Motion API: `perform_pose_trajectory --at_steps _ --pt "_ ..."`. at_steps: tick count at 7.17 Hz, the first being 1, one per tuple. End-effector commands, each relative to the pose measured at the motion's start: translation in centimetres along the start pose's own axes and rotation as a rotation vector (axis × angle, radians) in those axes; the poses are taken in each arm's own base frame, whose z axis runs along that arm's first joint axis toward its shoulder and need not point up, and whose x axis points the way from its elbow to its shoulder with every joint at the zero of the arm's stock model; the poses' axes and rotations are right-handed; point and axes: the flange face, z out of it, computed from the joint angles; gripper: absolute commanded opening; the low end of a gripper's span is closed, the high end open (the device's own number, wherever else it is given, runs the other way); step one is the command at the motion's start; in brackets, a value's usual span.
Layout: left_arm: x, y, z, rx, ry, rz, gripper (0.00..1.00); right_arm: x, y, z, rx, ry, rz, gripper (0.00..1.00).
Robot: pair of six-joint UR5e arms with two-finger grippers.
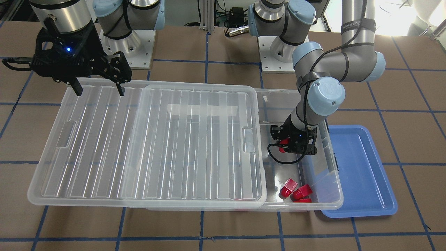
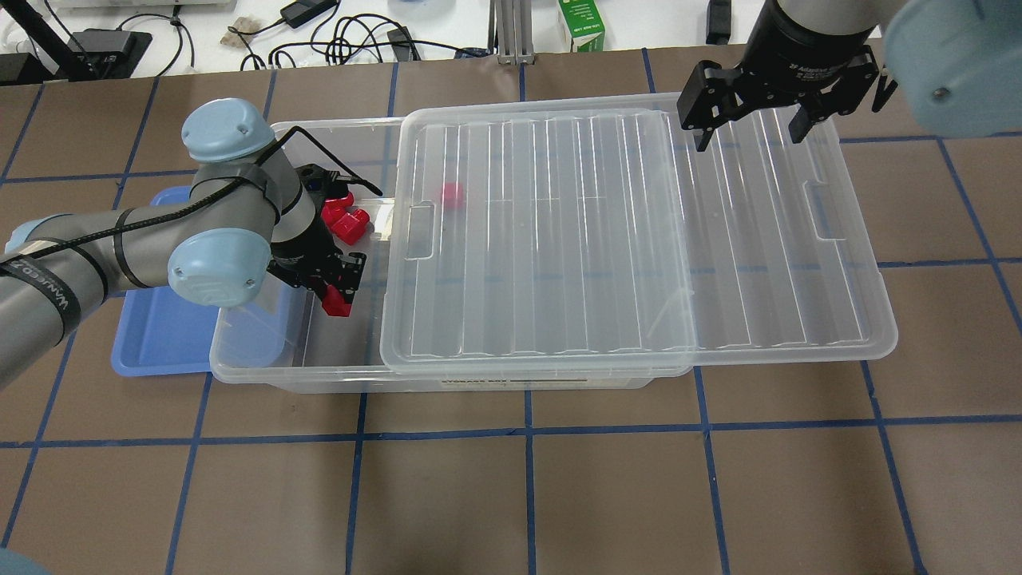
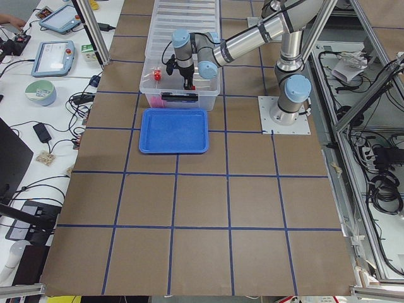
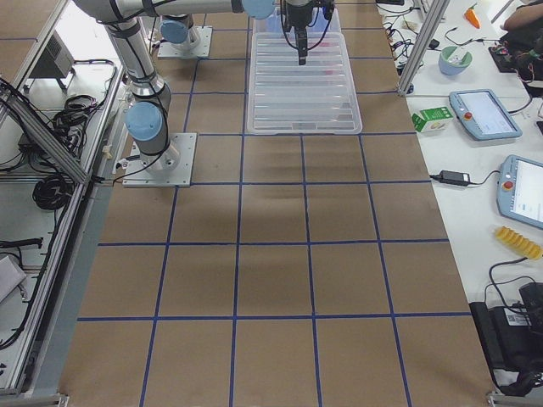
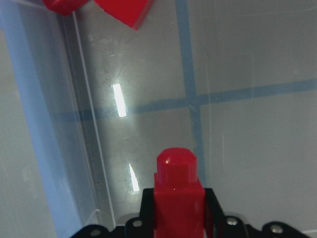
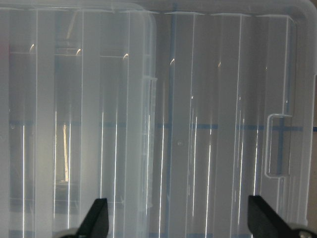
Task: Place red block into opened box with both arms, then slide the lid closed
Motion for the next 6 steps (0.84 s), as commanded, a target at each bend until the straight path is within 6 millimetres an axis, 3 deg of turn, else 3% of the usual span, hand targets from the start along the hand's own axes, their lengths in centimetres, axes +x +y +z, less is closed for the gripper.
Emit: perform_pose_trajectory --at_steps 1,2,4,6 --pt "-0.4 0.0 0.7 -0.011 0.006 -0.012 0.36 0.0 0.0 0.0 -0.001 0.000 -0.001 1.00" --pt "-0.4 0.3 1.4 -0.021 0.001 -0.012 0.66 0.0 0.0 0.0 -0.001 0.000 -0.001 1.00" --pt "-0.4 0.3 0.0 0.014 -0.002 -0.016 1.00 0.0 0.0 0.0 -0.001 0.000 -0.001 1.00" --pt "-1.0 0.0 -5.1 0.035 -0.015 -0.025 1.00 0.0 0.0 0.0 -0.001 0.000 -0.001 1.00"
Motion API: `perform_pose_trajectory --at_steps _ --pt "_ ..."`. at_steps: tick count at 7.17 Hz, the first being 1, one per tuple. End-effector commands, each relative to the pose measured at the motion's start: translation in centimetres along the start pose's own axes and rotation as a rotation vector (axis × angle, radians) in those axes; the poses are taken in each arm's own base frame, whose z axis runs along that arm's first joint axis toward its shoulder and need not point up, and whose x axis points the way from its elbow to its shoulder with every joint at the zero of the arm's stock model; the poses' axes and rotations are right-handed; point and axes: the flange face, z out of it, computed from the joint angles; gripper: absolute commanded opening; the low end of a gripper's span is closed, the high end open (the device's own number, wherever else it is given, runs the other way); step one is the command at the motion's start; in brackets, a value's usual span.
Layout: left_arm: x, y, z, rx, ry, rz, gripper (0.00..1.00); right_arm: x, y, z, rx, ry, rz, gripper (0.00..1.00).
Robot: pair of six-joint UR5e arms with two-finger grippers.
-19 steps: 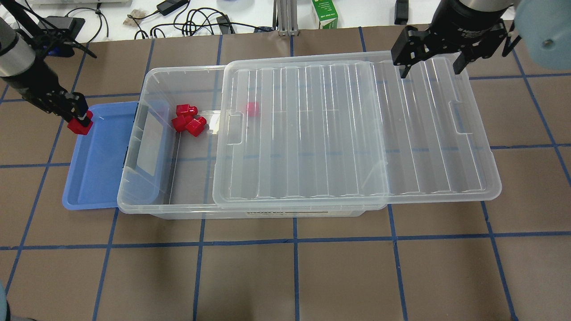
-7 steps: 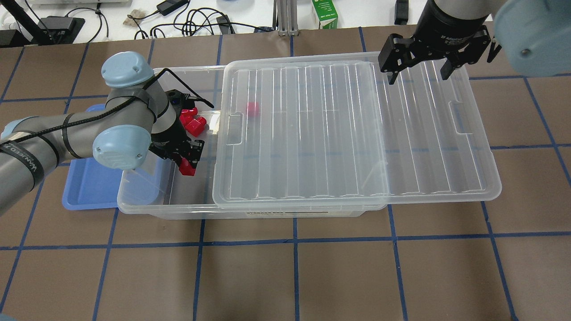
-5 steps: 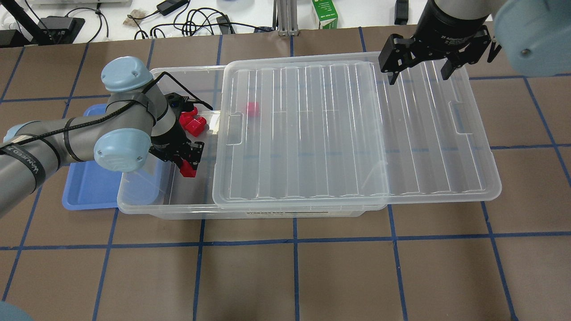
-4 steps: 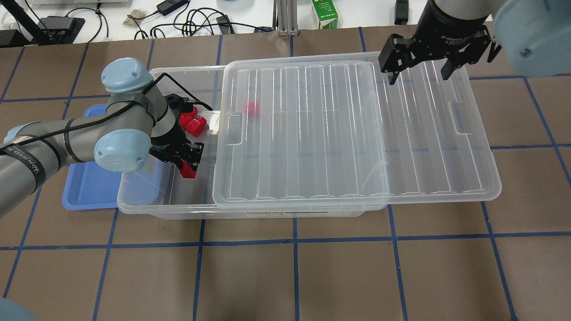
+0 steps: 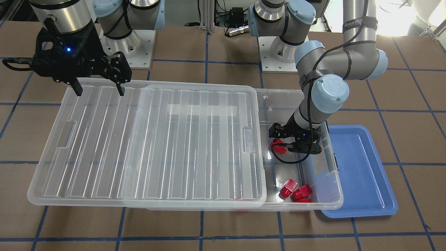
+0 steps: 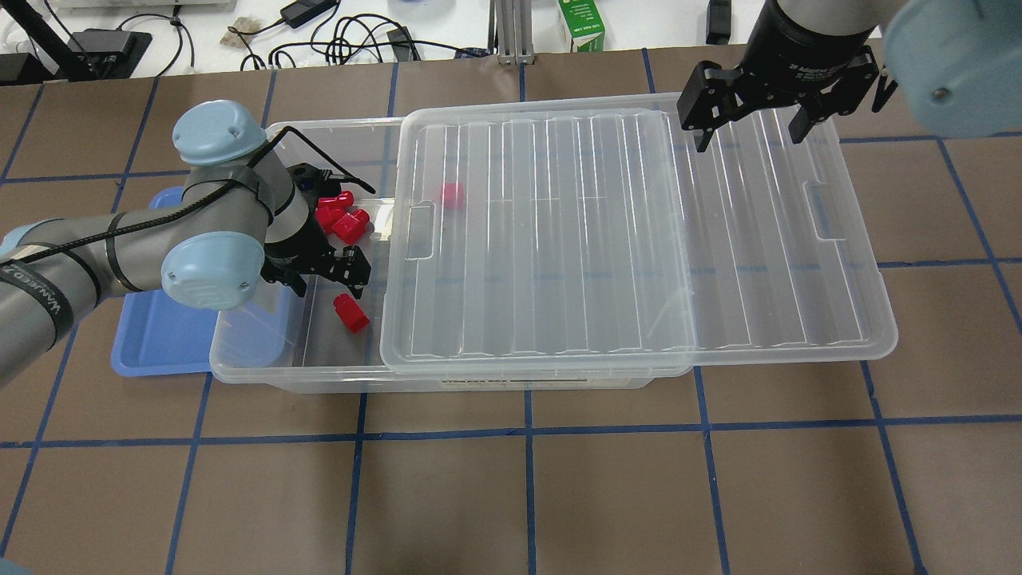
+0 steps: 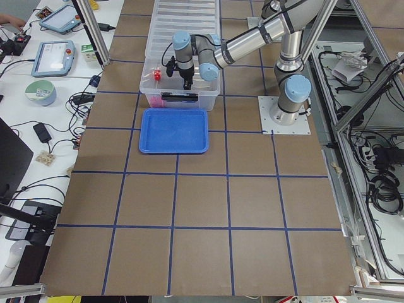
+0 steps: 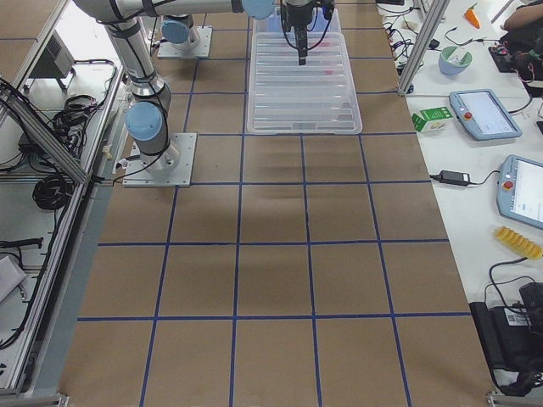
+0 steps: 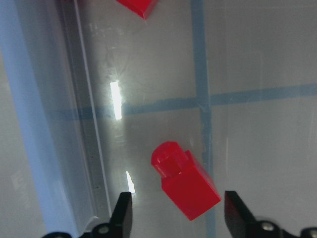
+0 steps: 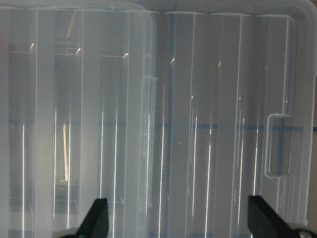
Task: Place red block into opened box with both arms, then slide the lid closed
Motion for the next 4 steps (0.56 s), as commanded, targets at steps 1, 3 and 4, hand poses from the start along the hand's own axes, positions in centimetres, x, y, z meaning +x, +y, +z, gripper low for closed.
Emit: perform_pose_trajectory --at_steps 1,3,4 --pt "-0.2 -0.5 -8.4 0.012 -0.008 -0.002 1.00 0.0 0.0 0.0 0.000 -0.001 0.000 1.00" --pt "0.6 0.4 -18.5 0.030 -0.010 0.007 1.00 0.0 0.0 -0.1 0.002 0.002 0.000 1.00" --pt "0.8 1.6 -22.3 0.053 -0.012 0.008 1.00 0.2 -0.1 0.0 0.001 0.002 0.002 1.00"
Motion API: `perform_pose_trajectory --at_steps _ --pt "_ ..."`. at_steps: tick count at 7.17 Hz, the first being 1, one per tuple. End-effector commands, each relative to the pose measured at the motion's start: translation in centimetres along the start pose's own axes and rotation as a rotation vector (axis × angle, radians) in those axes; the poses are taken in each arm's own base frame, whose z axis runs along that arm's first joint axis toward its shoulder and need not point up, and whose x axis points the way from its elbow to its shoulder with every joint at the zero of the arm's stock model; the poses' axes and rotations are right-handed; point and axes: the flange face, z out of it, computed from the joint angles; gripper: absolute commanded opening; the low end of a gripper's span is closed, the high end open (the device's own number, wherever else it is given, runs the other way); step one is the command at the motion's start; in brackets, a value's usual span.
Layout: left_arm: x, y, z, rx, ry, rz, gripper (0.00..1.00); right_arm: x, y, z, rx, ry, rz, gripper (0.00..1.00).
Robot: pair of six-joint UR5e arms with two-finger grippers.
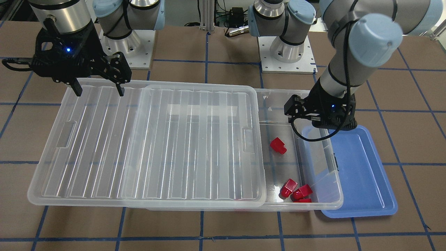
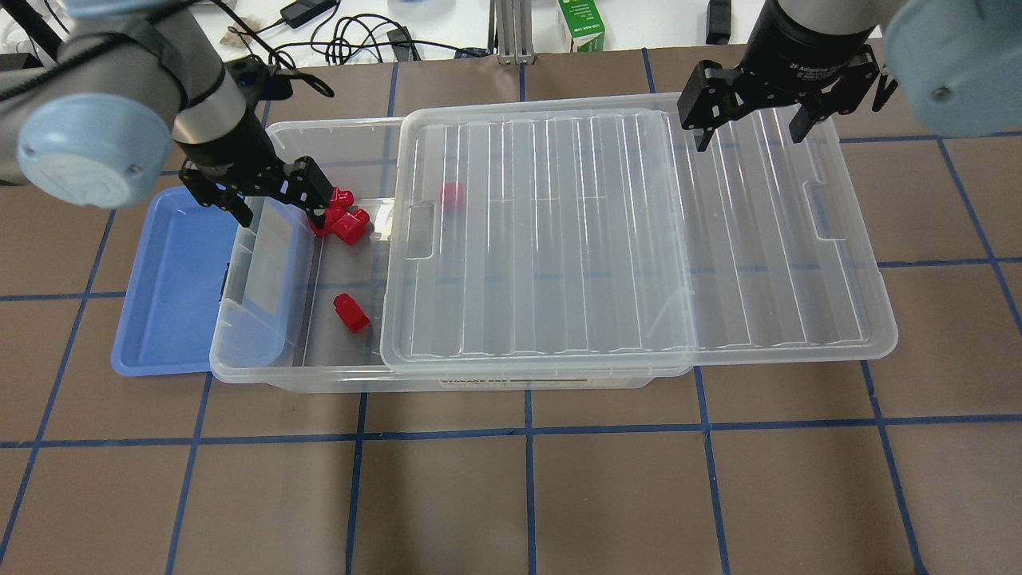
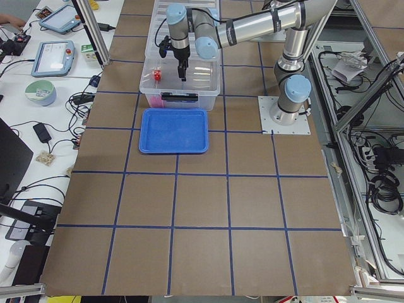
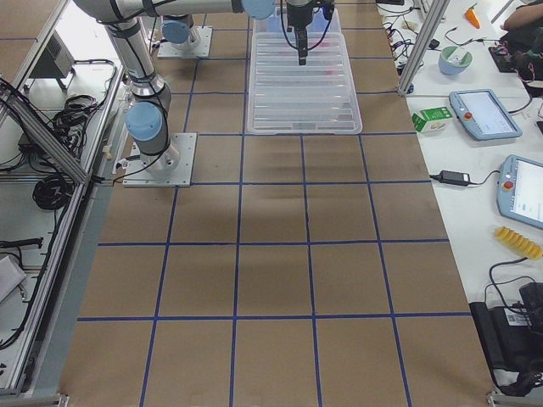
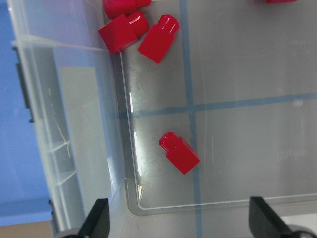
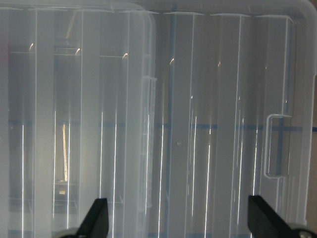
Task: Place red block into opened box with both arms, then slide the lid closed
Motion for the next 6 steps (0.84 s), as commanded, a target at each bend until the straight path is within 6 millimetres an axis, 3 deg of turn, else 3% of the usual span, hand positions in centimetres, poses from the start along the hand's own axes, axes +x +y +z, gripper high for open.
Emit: perform_pose_trajectory --at_steps 1,2,3,4,5,6 --pt "0.6 2.9 -8.0 0.051 -0.008 0.002 1.00 1.6 -0.6 0.5 -0.003 0.008 -0.058 1.00" --pt "0.8 3.8 -8.9 0.071 -0.009 0.007 1.00 6.3 -1.5 1.1 -0.018 0.017 -0.166 1.00" --pt "0.9 3.7 -8.7 0.067 -0.006 0.024 1.00 14.0 -1.7 3.2 -0.057 0.001 -0.122 1.00" --pt "1.7 3.5 -8.8 0.077 -0.008 0.023 1.00 20.3 -1.3 6.6 -0.092 -0.006 -0.135 1.00" --pt "2.4 3.9 -8.4 0.068 -0.008 0.048 1.00 24.8 -0.8 8.7 -0.078 0.006 -0.156 1.00" --pt "2.6 4.5 -8.6 0.073 -0.014 0.045 1.00 25.9 0.0 11.7 -0.100 -0.010 -0.151 1.00"
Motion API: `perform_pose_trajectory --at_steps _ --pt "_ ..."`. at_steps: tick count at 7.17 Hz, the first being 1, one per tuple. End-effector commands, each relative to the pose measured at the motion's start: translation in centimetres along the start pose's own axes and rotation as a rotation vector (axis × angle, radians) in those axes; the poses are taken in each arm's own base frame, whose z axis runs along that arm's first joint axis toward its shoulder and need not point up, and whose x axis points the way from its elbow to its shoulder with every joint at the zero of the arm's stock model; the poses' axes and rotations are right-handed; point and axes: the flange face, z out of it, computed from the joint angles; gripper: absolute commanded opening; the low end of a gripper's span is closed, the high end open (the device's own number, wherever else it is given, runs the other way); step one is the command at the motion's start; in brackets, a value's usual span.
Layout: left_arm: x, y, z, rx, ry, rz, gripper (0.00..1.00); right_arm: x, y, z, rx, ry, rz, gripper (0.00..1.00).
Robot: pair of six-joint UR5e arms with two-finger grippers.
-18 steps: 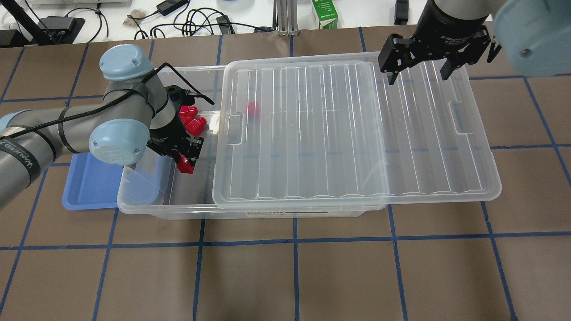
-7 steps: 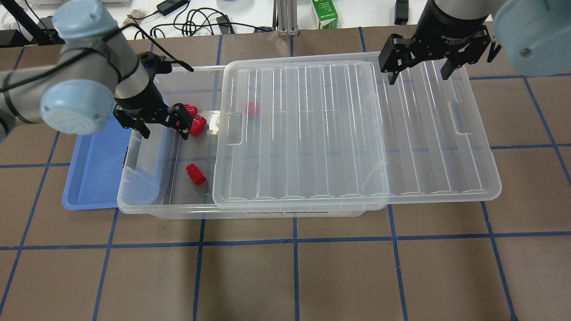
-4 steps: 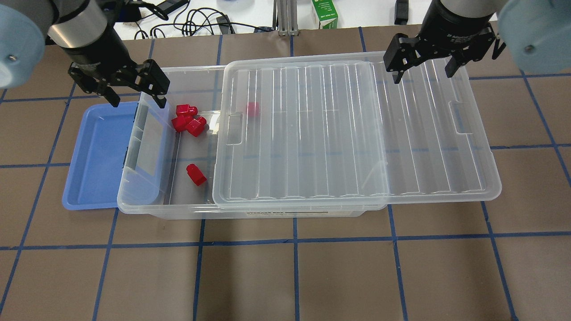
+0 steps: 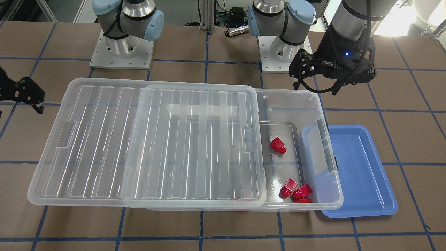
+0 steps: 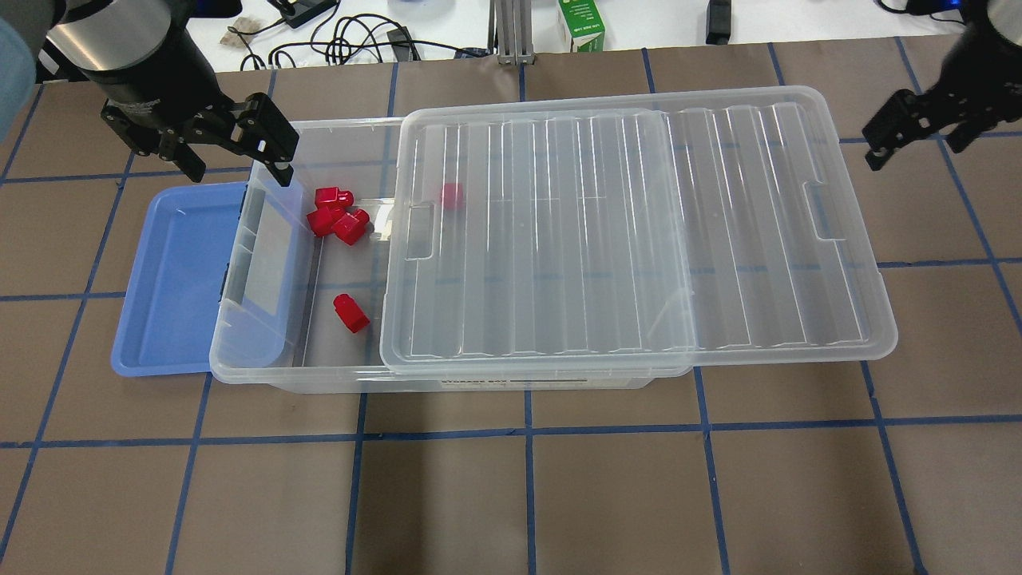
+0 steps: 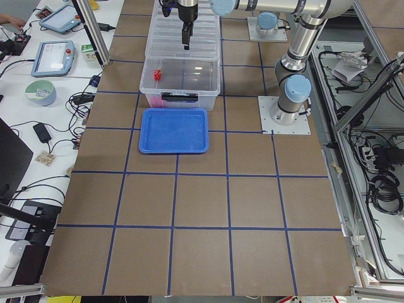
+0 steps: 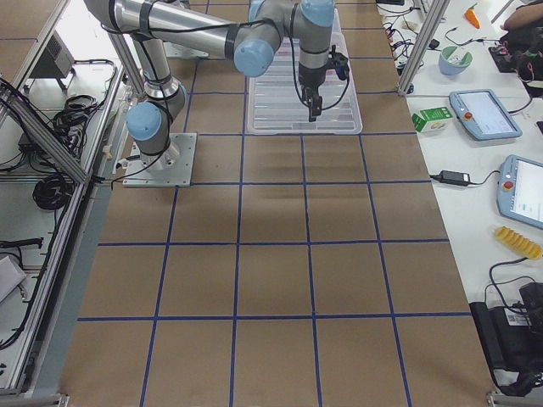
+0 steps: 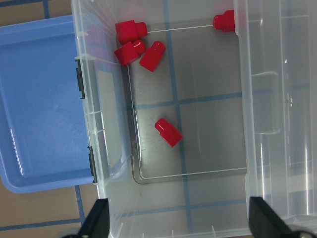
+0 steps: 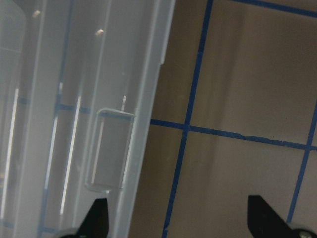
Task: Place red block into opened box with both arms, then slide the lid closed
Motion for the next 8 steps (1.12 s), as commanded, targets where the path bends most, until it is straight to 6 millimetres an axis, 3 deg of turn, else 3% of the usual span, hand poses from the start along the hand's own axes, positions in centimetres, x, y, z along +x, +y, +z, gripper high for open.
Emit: perform_pose_trajectory --at_steps 1,2,5,8 --pt "0.4 0.8 -0.1 -0.004 -0.009 -0.003 1.00 2.8 1.5 5.9 -0.013 -0.011 -0.006 1.00" --pt "-0.1 0.8 -0.4 -0.006 -0.056 -0.003 1.00 2.8 1.3 9.3 0.004 0.004 -0.003 1.00" --pt "0.0 0.8 -1.7 0.020 -0.048 -0.006 1.00 1.4 1.0 9.4 0.044 0.001 0.066 1.00" --pt "0.0 1.0 -2.2 0.030 -0.048 -0.006 1.00 -3.1 0.0 9.1 0.028 -0.023 0.130 1.00"
